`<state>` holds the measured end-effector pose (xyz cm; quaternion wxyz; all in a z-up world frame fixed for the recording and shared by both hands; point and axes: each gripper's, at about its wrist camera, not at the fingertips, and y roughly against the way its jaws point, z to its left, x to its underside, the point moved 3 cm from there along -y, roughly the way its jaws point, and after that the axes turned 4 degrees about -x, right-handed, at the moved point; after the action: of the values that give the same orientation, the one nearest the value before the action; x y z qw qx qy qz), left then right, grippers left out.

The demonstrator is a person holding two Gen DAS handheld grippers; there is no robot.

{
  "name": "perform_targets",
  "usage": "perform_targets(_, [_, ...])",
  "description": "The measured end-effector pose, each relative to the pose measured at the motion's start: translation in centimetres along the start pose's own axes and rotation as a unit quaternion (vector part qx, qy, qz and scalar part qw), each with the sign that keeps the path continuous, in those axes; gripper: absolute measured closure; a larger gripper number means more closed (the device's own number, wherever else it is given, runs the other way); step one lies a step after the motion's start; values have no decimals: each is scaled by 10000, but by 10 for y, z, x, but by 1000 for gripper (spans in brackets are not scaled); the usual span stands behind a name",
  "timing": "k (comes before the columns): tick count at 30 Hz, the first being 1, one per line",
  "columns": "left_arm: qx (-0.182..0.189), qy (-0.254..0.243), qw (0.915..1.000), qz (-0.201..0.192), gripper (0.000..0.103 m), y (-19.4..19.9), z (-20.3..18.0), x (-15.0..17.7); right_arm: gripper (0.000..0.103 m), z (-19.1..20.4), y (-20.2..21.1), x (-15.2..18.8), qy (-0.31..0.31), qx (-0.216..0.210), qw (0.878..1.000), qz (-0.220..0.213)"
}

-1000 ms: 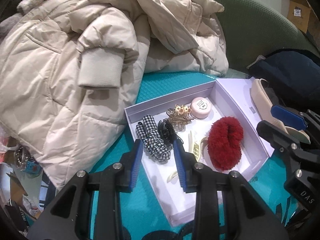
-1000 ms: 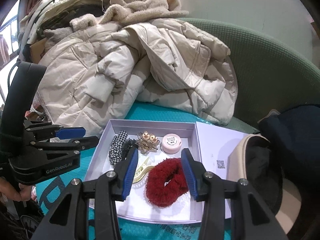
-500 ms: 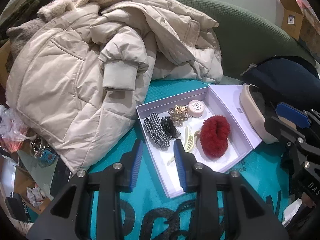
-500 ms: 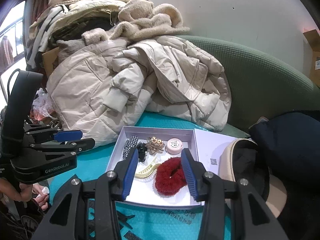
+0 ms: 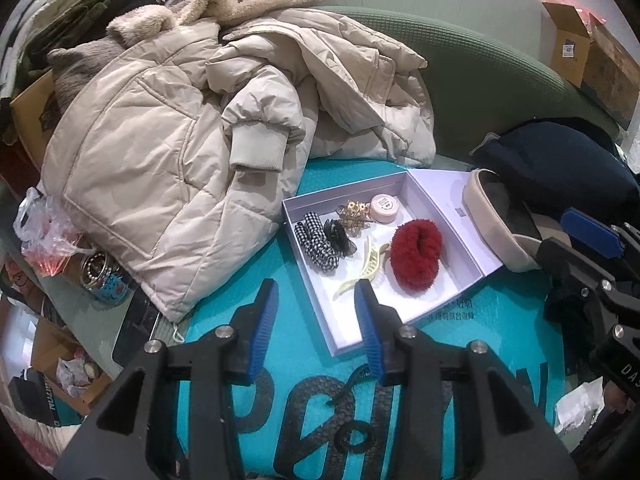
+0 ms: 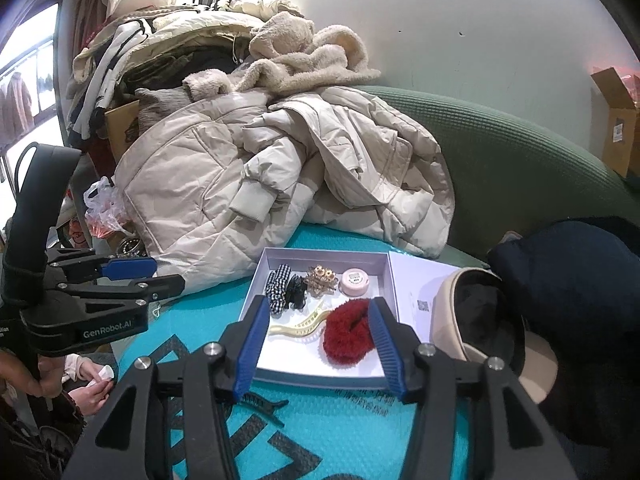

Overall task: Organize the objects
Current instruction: 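Withdraw both open tools up and away from the box, then lower the left tool onto the black hair tie while the right tool approaches the black claw clip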

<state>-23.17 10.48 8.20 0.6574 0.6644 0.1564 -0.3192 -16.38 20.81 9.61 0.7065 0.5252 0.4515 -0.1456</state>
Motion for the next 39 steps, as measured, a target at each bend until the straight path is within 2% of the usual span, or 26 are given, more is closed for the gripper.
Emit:
perform_targets(5, [-47, -35, 10000, -21, 65, 16, 0, 15, 51, 3, 11, 13, -48, -4, 10000, 35])
perform_targets(11, [-73, -71, 9999, -39, 59, 31, 0, 33, 51, 8, 22, 31, -92, -5, 9999, 95])
perform_targets(23, [-94, -104, 9999, 27, 59, 51, -5, 80, 51, 23, 46, 60, -70, -59, 9999, 61])
perform_targets(39, [-141, -220, 9994, 232, 56, 52, -9, 145, 51, 44, 49, 111, -119, -214, 9994, 231])
